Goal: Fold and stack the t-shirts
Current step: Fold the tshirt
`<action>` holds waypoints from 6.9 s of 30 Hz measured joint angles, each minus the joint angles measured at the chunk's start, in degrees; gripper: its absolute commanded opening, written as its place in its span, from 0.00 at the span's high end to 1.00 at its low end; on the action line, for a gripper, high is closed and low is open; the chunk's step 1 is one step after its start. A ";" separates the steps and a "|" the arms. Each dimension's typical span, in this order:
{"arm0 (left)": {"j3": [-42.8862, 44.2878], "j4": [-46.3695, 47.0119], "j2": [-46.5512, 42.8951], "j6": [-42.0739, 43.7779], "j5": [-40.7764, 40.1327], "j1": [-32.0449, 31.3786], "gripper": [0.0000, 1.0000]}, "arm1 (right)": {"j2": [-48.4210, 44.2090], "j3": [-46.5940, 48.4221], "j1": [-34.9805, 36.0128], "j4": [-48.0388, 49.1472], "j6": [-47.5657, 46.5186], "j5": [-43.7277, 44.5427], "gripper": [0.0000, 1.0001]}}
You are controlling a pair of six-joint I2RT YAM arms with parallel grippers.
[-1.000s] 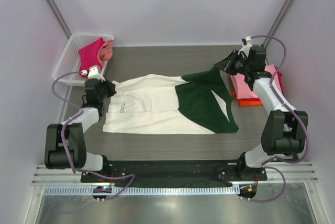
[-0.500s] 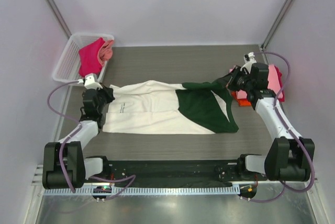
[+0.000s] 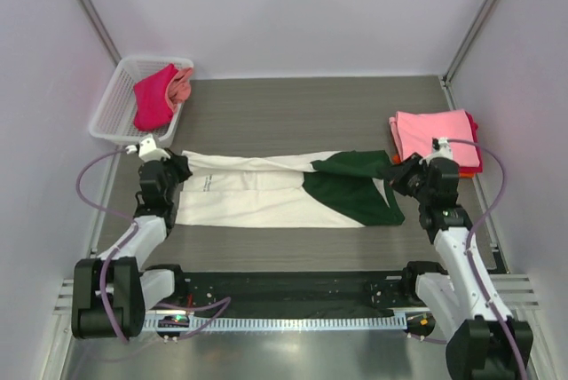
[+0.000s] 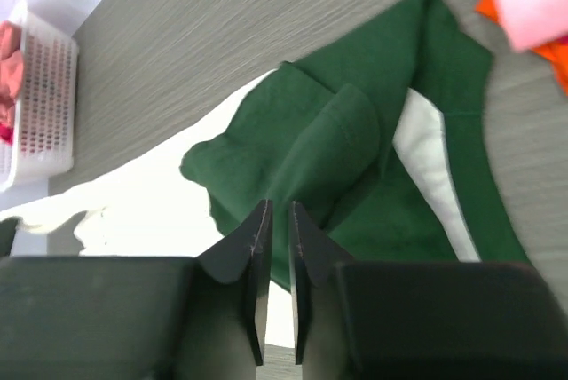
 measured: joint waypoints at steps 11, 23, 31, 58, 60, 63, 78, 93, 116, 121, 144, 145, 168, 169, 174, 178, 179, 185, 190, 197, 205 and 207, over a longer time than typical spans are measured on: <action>-9.79 -7.96 -22.10 -12.70 -11.56 0.07 0.11 | -17.64 -9.84 0.00 0.57 4.98 8.20 0.51; 10.01 -24.52 -8.41 -25.90 -7.41 0.04 0.09 | 22.25 13.14 13.86 -0.46 -3.69 6.64 0.40; 17.66 -30.71 5.86 -24.30 -0.70 -2.86 0.13 | 39.41 25.92 15.80 -2.12 -6.82 14.86 0.40; 20.46 -34.25 8.48 -19.34 2.21 -7.13 0.14 | 43.15 29.59 25.09 -11.37 -9.31 20.74 0.99; 20.46 -34.29 8.48 -19.34 2.62 -7.17 0.14 | 38.99 26.84 27.39 -11.45 -7.96 20.46 0.99; 20.46 -34.32 8.50 -19.37 3.15 -7.39 0.15 | 33.81 22.16 31.36 -10.97 -4.57 19.17 0.93; 21.77 -34.56 9.86 -20.09 4.33 -18.69 0.13 | 11.82 9.77 40.57 -15.10 8.15 19.82 0.35; 39.91 -35.15 27.34 -21.03 3.48 -48.04 0.15 | 32.63 19.85 17.18 -15.47 -6.23 15.89 0.37; 52.13 -37.68 43.41 -7.89 17.75 -52.54 0.26 | -0.96 -3.65 12.83 -15.15 -0.96 -7.23 0.45; 56.08 -37.42 45.09 -6.12 17.77 -55.32 0.26 | 0.66 1.27 12.76 -17.64 -0.17 -0.02 0.44; 61.83 -38.51 55.43 -1.86 20.13 -60.02 1.00 | -6.73 6.56 12.37 -20.92 7.58 28.00 0.45; 60.92 -38.51 54.88 -1.75 20.28 -60.65 1.00 | -6.19 6.82 12.37 -20.90 7.61 28.26 0.45; 43.39 -30.71 35.12 -13.18 21.57 -60.26 0.26 | 5.07 1.51 11.52 -15.93 5.14 8.28 0.57; 42.77 -31.12 34.36 -14.16 19.74 -59.28 0.26 | 5.07 0.66 11.52 -15.65 5.11 6.93 0.58; 42.07 -36.68 34.25 -17.62 12.74 -57.53 0.28 | 3.17 -3.45 11.52 -16.70 5.09 4.46 0.55; 42.07 -39.69 35.93 -19.39 10.51 -58.10 0.28 | 1.05 -4.55 11.52 -18.80 5.16 4.63 0.48; 42.07 -40.46 36.30 -19.82 10.12 -58.14 0.28 | 0.68 -4.68 11.52 -19.21 5.11 4.66 0.47; 42.27 -42.84 38.07 -20.92 8.70 -58.25 0.39 | -1.57 -6.58 11.52 -21.70 5.11 4.76 0.47; 43.01 -43.10 40.50 -21.64 8.74 -58.23 0.57 | -3.98 -8.57 11.52 -23.39 5.29 4.22 0.50; 43.43 -42.99 41.70 -22.51 8.98 -58.23 0.96 | -4.31 -10.25 11.52 -23.45 5.35 2.60 0.63; 41.62 -43.06 38.69 -22.69 8.98 -57.33 1.00 | -4.35 -11.17 11.52 -23.45 5.51 1.36 0.99; 40.61 -43.01 36.85 -22.69 8.98 -56.94 1.00 | -4.92 -11.23 11.52 -23.58 5.55 1.44 0.99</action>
